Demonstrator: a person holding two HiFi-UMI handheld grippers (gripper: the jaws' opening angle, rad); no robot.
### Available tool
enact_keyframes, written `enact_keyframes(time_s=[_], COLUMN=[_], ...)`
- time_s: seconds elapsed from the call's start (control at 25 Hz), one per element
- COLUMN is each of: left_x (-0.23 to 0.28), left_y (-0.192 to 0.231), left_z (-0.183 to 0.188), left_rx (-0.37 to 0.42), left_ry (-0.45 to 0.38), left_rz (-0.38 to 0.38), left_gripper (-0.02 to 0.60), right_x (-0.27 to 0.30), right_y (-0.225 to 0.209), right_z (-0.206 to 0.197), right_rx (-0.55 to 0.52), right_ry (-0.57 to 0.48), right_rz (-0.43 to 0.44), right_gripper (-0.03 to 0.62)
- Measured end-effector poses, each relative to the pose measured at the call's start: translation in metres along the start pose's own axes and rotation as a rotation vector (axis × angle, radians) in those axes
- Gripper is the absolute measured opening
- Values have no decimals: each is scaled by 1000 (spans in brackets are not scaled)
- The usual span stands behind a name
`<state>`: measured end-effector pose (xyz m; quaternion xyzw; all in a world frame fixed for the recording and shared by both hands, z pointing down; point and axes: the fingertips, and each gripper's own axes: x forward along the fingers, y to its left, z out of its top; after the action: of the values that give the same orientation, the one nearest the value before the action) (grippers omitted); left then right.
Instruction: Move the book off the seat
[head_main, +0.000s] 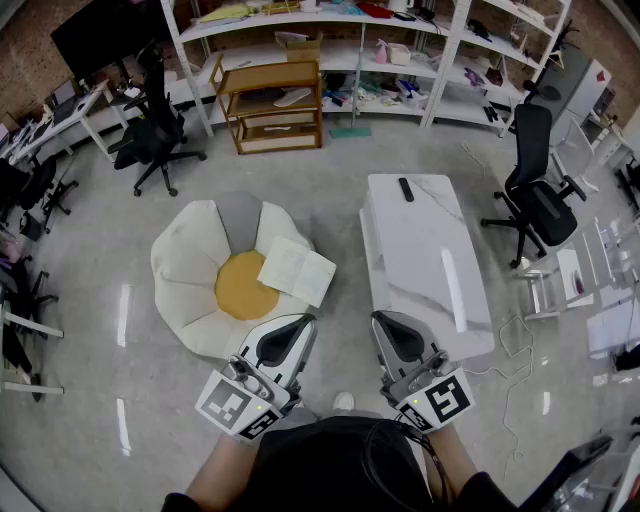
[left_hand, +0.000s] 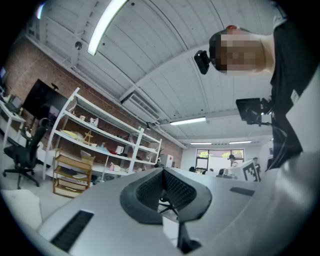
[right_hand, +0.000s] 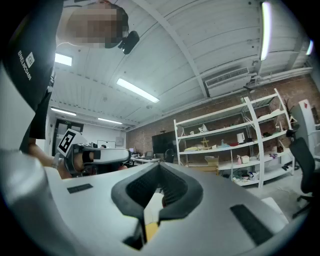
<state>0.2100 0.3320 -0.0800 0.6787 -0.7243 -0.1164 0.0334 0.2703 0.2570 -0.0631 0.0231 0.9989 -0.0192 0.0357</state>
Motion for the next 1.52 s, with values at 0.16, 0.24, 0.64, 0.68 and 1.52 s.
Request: enact_keyframes(time_s=[0.16,0.24,0.64,0.68,1.52], left_x=[4,5,25,26,71], left_y=[-12,-19,-43,-43,73], left_z=[-6,-3,-6,-8,-45], left_rx=[-39,-37,-6,-10,-79], left_ry=[23,11,-3,-6,59], left_rz=[-20,-39,-60,-44,47], left_gripper=[5,5,5,5,5], right_x=[-8,-11,-33,-36,47], right_y=[-3,-3,-25,-28,-96], right_z=[0,-1,1,1,-32], right_rx=[2,5,-1,3,61], right_ry=[1,1,-20,-24,36], right_rz=[-3,-1,36,41,26], right_gripper=[12,12,12,12,14])
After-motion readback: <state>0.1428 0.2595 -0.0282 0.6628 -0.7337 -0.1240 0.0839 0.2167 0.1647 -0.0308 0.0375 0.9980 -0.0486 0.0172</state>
